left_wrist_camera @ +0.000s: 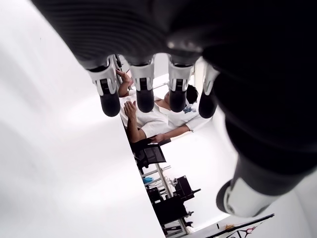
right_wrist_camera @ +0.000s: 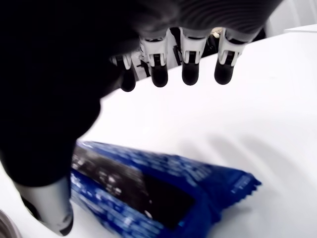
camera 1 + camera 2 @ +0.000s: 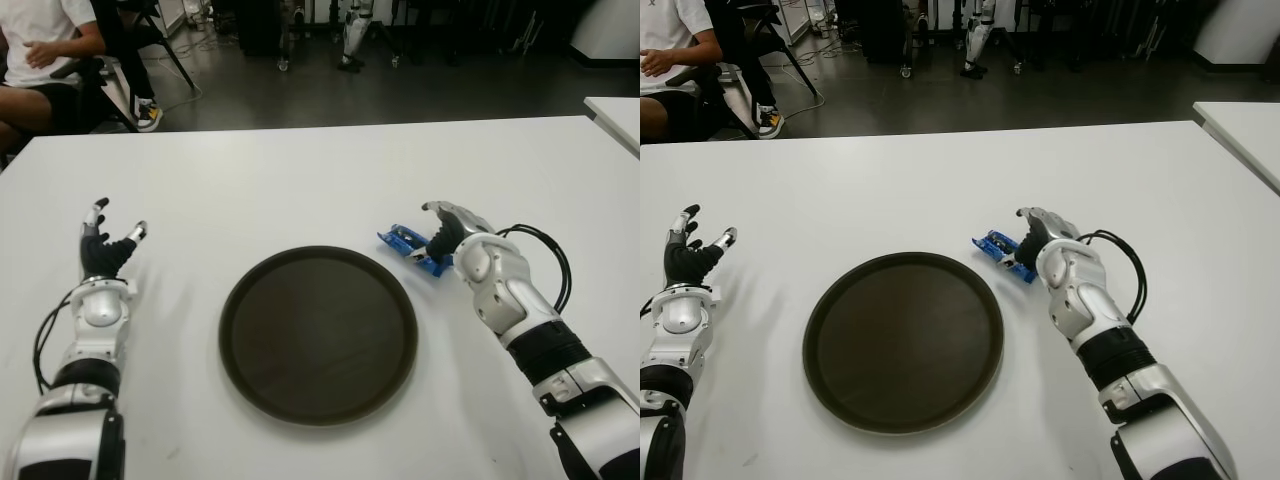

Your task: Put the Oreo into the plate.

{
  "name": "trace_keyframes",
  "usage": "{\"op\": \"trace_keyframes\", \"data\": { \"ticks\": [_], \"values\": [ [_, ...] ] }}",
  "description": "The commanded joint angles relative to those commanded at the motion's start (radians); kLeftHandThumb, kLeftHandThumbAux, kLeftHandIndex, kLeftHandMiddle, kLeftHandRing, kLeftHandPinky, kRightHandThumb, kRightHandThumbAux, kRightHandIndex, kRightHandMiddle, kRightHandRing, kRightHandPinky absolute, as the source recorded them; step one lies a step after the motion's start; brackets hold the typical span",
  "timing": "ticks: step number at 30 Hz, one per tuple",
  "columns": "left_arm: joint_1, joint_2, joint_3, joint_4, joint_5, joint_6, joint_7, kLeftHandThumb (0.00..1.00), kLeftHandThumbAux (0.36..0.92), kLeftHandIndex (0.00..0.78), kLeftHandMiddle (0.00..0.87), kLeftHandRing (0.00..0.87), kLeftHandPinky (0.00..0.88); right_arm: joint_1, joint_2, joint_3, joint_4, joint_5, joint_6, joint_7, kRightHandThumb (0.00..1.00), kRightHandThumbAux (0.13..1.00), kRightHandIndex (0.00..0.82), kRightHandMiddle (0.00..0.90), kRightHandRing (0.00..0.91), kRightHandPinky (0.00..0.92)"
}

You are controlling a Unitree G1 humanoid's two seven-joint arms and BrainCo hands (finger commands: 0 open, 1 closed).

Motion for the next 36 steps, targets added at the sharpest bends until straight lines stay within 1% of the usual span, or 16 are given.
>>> {"op": "trace_keyframes", "data": {
  "ticks": [8, 12, 18, 23, 26, 30, 36],
  "values": [
    [0.003, -0.004, 0.006, -0.004, -0.010, -0.010, -0.008, 0.000, 0.730, 0.010, 0.000, 0.000, 0.000, -0.011, -0.003, 0.016, 0.008, -0.006, 0.013, 0.028, 0.000, 0.720, 0.000, 0.000, 0.000, 0.000],
    [0.004, -0.005, 0.008, -0.004, -0.016, -0.012, -0.015, 0.000, 0.725, 0.011, 0.000, 0.000, 0.000, -0.016, 0.004, 0.016, 0.016, 0.000, 0.021, 0.033, 0.000, 0.716, 0.000, 0.004, 0.000, 0.000],
    [0.005, -0.004, 0.004, -0.002, -0.005, -0.009, 0.004, 0.000, 0.717, 0.007, 0.000, 0.000, 0.000, -0.015, 0.005, 0.017, 0.022, 0.002, 0.010, 0.026, 0.000, 0.722, 0.000, 0.002, 0.000, 0.000],
    [0.007, -0.004, -0.002, -0.006, 0.001, -0.005, 0.006, 0.000, 0.711, 0.012, 0.000, 0.000, 0.000, -0.031, 0.006, 0.045, 0.041, -0.011, -0.009, 0.034, 0.000, 0.713, 0.000, 0.000, 0.000, 0.000],
    [0.008, -0.004, -0.005, -0.008, 0.003, -0.006, 0.004, 0.000, 0.707, 0.011, 0.000, 0.000, 0.000, -0.034, 0.012, 0.048, 0.044, -0.007, -0.018, 0.026, 0.000, 0.719, 0.000, 0.003, 0.000, 0.000],
    [0.007, -0.004, -0.011, -0.009, 0.008, -0.011, 0.004, 0.000, 0.700, 0.009, 0.000, 0.000, 0.000, -0.043, 0.036, 0.050, 0.029, -0.002, -0.001, 0.041, 0.000, 0.721, 0.000, 0.013, 0.000, 0.000],
    [0.004, -0.003, -0.012, -0.006, 0.013, -0.012, 0.008, 0.000, 0.698, 0.005, 0.000, 0.000, 0.000, -0.051, 0.042, 0.059, 0.021, -0.012, 0.017, 0.060, 0.000, 0.701, 0.000, 0.008, 0.000, 0.000]
  ]
}}
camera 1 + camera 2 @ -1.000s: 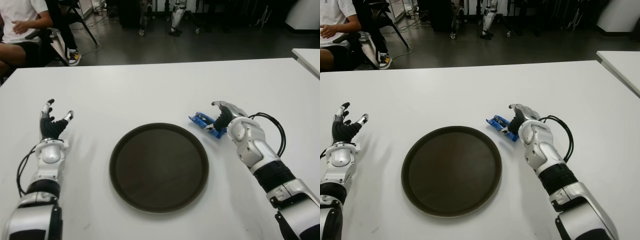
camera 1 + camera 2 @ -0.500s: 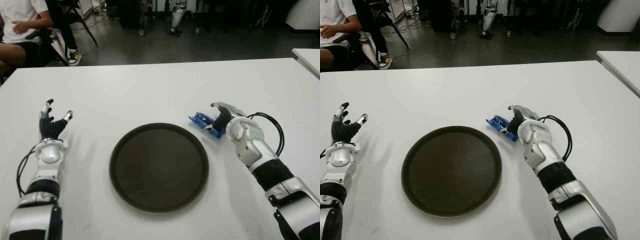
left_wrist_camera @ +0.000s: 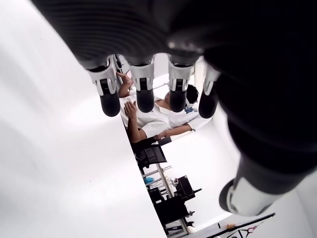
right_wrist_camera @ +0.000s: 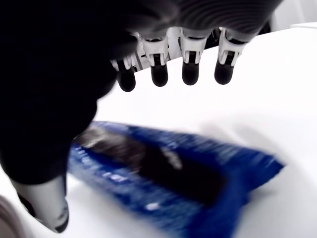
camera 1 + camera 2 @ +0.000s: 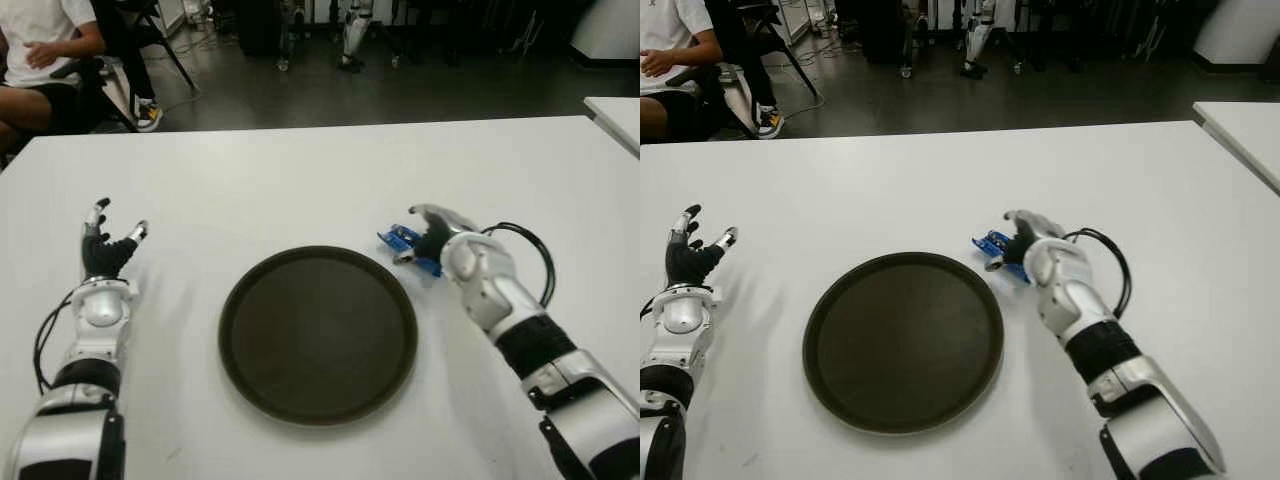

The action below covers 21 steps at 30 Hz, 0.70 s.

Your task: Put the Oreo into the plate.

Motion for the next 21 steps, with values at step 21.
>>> {"op": "trace_keyframes", "data": {
  "ticks": [21],
  "values": [
    [-0.003, -0.001, -0.003, 0.015, 0.003, 0.004, 0.007, 0.000, 0.695, 0.007, 0.000, 0.000, 0.000, -0.024, 0.006, 0.037, 0.014, -0.004, 0.040, 0.068, 0.000, 0.678, 0.000, 0.000, 0.000, 0.000]
  ]
}}
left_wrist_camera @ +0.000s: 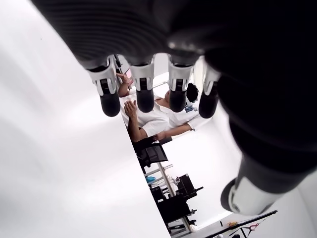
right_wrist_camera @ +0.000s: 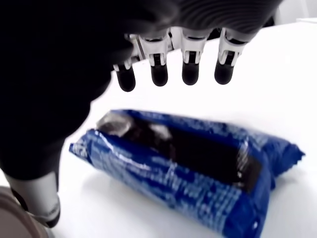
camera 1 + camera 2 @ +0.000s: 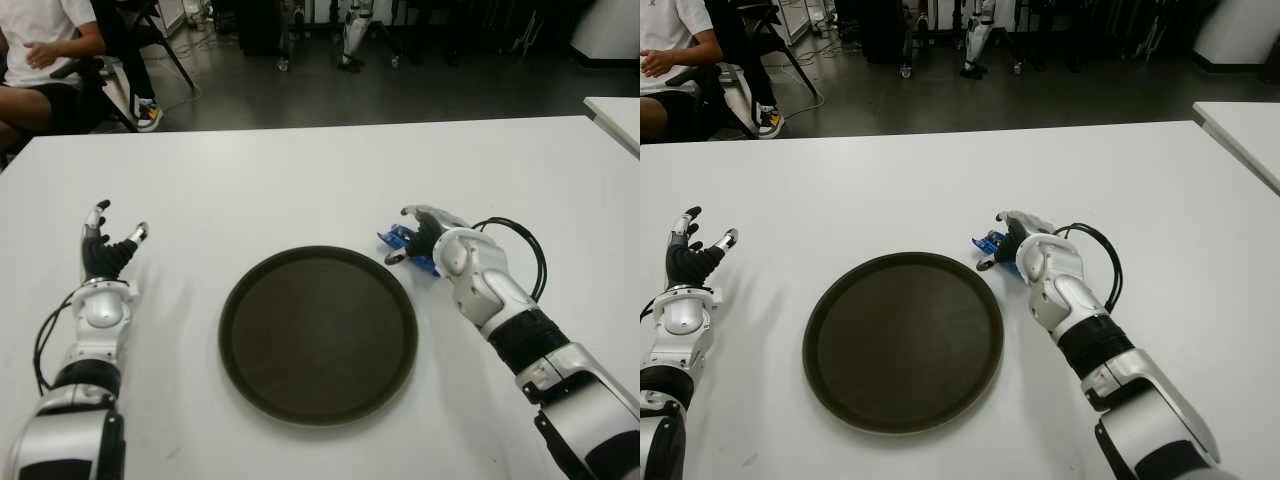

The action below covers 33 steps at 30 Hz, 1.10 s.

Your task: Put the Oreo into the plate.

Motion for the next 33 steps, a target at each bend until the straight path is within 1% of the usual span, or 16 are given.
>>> {"op": "trace_keyframes", "data": {
  "ticks": [6, 12, 18, 25, 33],
  "values": [
    [0.003, 0.001, 0.008, 0.003, -0.012, -0.012, -0.017, 0.000, 0.711, 0.003, 0.000, 0.000, 0.000, -0.006, 0.009, 0.001, 0.026, 0.007, -0.010, -0.010, 0.000, 0.670, 0.000, 0.004, 0.000, 0.000],
    [-0.002, -0.001, 0.019, 0.011, -0.025, -0.007, -0.022, 0.000, 0.711, 0.006, 0.000, 0.000, 0.000, -0.019, 0.021, -0.004, 0.066, 0.013, -0.009, -0.015, 0.000, 0.669, 0.000, 0.014, 0.000, 0.000],
    [-0.001, 0.001, 0.013, 0.010, -0.018, -0.009, -0.015, 0.000, 0.718, 0.005, 0.000, 0.000, 0.000, -0.019, 0.019, -0.008, 0.073, 0.016, -0.018, -0.023, 0.000, 0.677, 0.000, 0.023, 0.000, 0.000],
    [0.003, 0.001, 0.006, -0.001, -0.011, -0.022, -0.014, 0.000, 0.732, 0.002, 0.000, 0.000, 0.000, -0.017, 0.016, -0.012, 0.068, 0.014, -0.008, -0.026, 0.000, 0.688, 0.000, 0.029, 0.000, 0.000],
    [0.005, 0.002, 0.011, 0.002, -0.019, -0.034, -0.029, 0.000, 0.717, 0.007, 0.000, 0.000, 0.000, -0.019, 0.013, -0.013, 0.096, 0.007, -0.003, -0.051, 0.000, 0.702, 0.000, 0.032, 0.003, 0.000]
  ]
}}
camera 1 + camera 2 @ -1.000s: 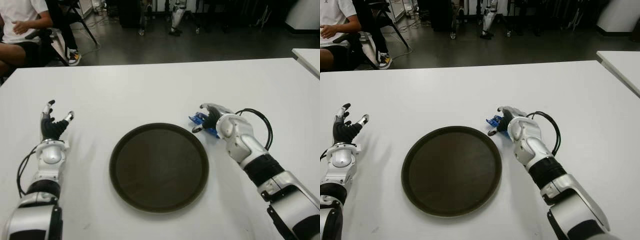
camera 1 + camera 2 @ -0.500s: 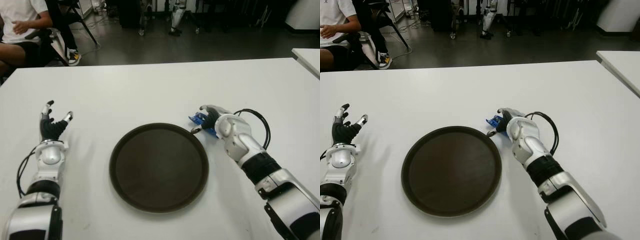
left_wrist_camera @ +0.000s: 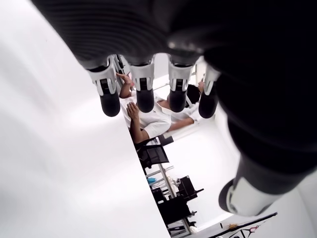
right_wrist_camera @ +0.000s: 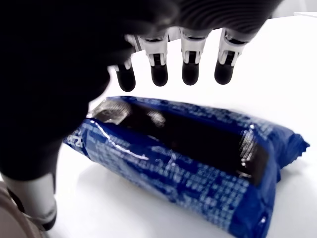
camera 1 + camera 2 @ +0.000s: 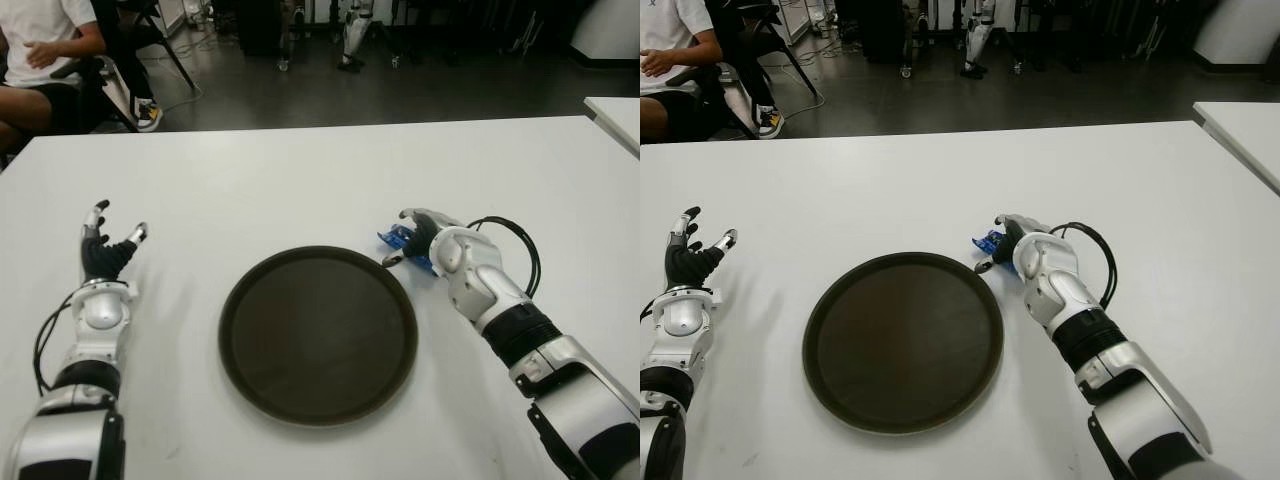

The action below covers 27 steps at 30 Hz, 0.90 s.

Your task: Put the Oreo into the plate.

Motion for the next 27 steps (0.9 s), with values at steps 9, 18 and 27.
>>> {"op": "trace_keyframes", "data": {
  "ticks": [9, 18, 27],
  "values": [
    [-0.002, 0.002, 0.005, 0.005, -0.003, -0.001, -0.005, 0.000, 0.721, 0.007, 0.000, 0.000, 0.000, 0.015, -0.010, -0.018, 0.009, 0.017, -0.017, -0.026, 0.000, 0.691, 0.000, 0.004, 0.000, 0.000],
    [-0.010, 0.003, 0.015, 0.014, -0.011, 0.016, 0.000, 0.000, 0.729, 0.004, 0.000, 0.000, 0.000, 0.011, -0.028, -0.019, 0.043, 0.019, -0.057, -0.033, 0.000, 0.675, 0.000, 0.001, 0.000, 0.000],
    [-0.005, 0.010, -0.002, 0.011, 0.013, 0.020, 0.018, 0.000, 0.722, 0.001, 0.000, 0.000, 0.000, 0.013, -0.027, -0.028, 0.063, 0.019, -0.069, -0.070, 0.000, 0.683, 0.000, 0.019, 0.000, 0.000]
  ]
}}
